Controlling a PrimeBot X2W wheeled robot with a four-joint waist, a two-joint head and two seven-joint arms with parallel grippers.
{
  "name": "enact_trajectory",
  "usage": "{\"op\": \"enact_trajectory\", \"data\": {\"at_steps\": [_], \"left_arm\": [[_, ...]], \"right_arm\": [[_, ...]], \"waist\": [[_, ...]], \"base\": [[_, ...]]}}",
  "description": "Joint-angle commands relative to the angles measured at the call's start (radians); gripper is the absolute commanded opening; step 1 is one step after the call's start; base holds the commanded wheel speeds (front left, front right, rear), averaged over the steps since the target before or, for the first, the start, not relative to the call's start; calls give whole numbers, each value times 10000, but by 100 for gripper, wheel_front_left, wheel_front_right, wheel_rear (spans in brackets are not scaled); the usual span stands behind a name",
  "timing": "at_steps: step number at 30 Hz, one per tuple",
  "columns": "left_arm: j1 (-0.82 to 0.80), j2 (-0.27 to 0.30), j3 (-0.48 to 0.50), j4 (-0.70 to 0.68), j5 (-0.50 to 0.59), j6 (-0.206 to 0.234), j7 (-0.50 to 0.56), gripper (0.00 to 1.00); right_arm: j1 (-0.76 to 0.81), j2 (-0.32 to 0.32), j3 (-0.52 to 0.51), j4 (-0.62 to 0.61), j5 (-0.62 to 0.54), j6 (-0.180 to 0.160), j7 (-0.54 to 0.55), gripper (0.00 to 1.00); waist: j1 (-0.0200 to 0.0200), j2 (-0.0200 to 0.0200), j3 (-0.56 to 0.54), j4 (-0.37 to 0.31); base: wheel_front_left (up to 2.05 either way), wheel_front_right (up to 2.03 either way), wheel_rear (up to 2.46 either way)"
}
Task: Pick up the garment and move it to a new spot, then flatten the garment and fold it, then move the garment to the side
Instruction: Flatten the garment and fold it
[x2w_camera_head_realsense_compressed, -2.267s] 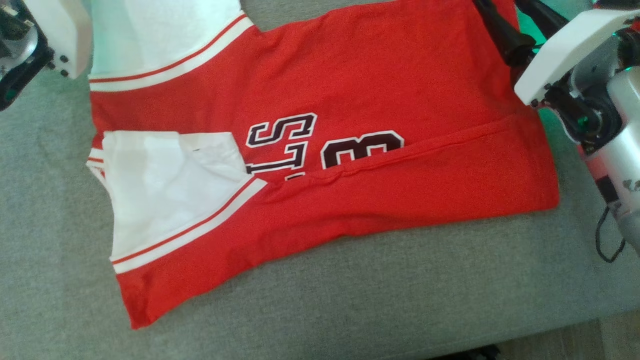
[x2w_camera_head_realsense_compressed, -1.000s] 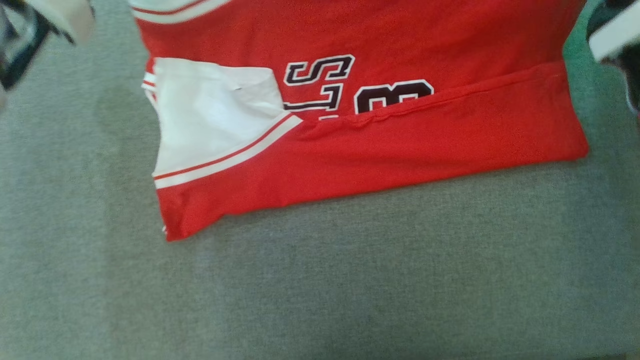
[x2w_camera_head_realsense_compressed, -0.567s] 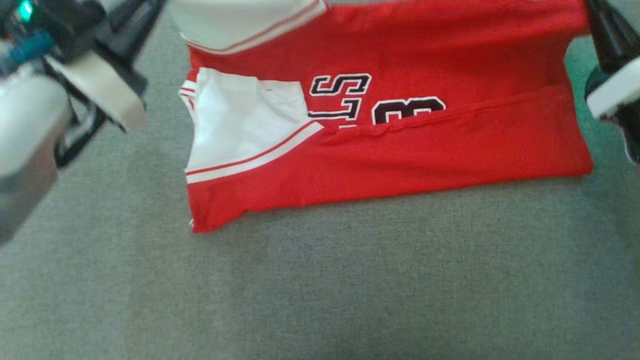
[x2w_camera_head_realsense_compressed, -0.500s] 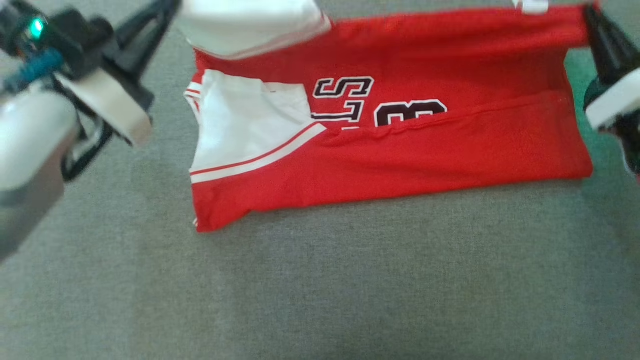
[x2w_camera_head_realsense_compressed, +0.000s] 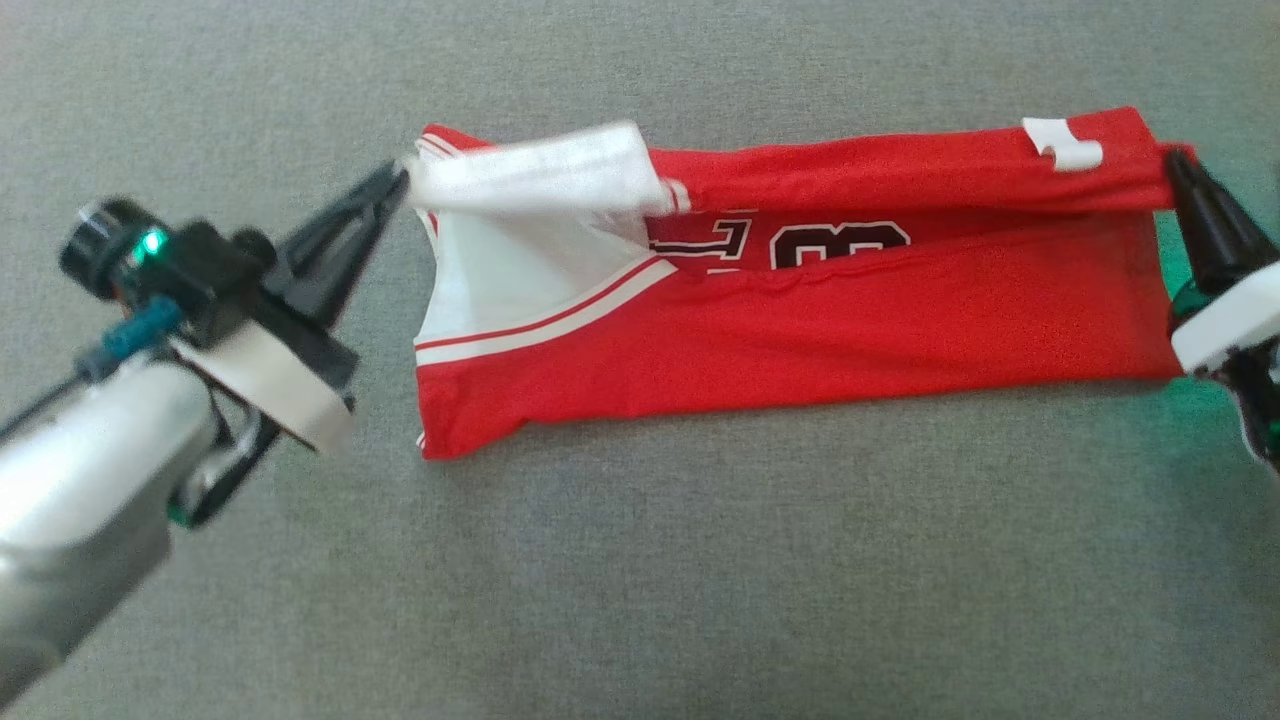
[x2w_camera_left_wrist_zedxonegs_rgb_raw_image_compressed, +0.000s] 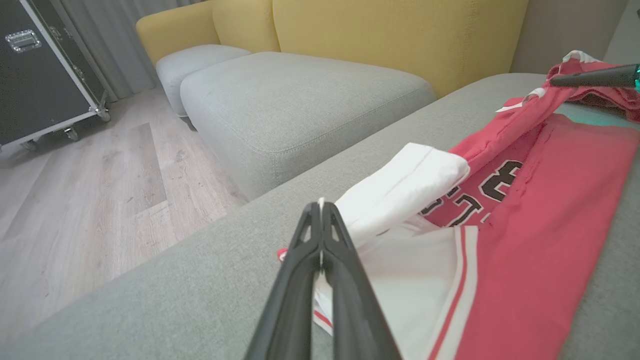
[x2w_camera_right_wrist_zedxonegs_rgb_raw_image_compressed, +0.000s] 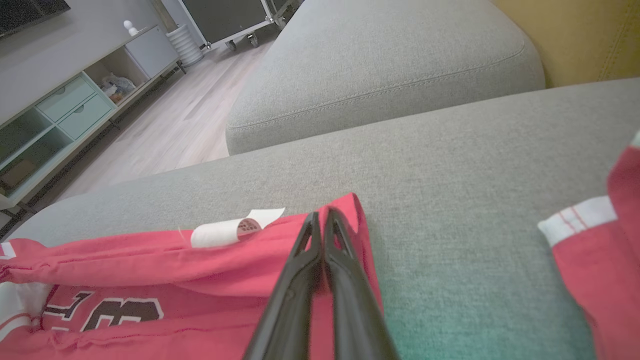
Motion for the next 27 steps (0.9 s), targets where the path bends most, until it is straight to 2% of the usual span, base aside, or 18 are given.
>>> {"op": "enact_trajectory", "data": {"at_steps": [1, 9, 14, 18, 19, 21, 22, 23, 24, 25, 27], "left_arm": [[-23, 533, 658, -411, 80, 205, -92, 0], [1123, 572, 823, -1275, 30, 857, -93, 0], [1867, 402, 1370, -1569, 132, 1196, -93, 0], [2408, 229, 1907, -1602, 346, 1199, -93, 0], [2529, 161, 1999, -1583, 396, 1160, -93, 0], [2732, 0, 2157, -1496, 528, 1087, -93, 0], [2818, -102, 2237, -1436, 599, 1055, -93, 0], [2908, -220, 2335, -1363, 663, 1042, -93, 32], [3005, -349, 2449, -1294, 740, 1045, -93, 87], [3111, -495, 2599, -1230, 835, 1095, -93, 100], [3385, -864, 3037, -1135, 1068, 1343, -93, 100]], "right_arm": [[377, -377, -83, -256, 8, -7, -153, 0], [1045, -376, -306, -361, -223, -7, -359, 0], [1493, -301, -643, -420, -238, -7, -457, 0], [1765, -254, -899, -472, -290, -7, -506, 1], [1829, -230, -941, -491, -291, -7, -494, 13], [1943, -179, -1014, -516, -298, -7, -443, 55], [1990, -148, -1090, -508, -291, -7, -448, 100], [2036, -105, -1173, -500, -306, -7, -466, 100], [2097, -57, -1252, -503, -332, -7, -488, 100], [2181, -11, -1347, -513, -351, -7, -515, 100], [2447, 68, -1593, -554, -375, -7, -579, 100]], "waist": [[2, -1, 15, 34], [2, -1, 54, 94], [2, -1, 113, 138], [2, -1, 169, 180], [2, -1, 170, 188], [2, -1, 156, 200], [2, -1, 140, 203], [2, -1, 107, 202], [2, -1, 66, 201], [2, -1, 18, 203], [2, -1, -122, 220]], "base": [[0, 0, 0], [0, 0, 0], [0, 0, 0], [0, 0, 0], [0, 0, 0], [0, 0, 0], [0, 0, 0], [0, 0, 0], [0, 0, 0], [0, 0, 0], [0, 0, 0]]}}
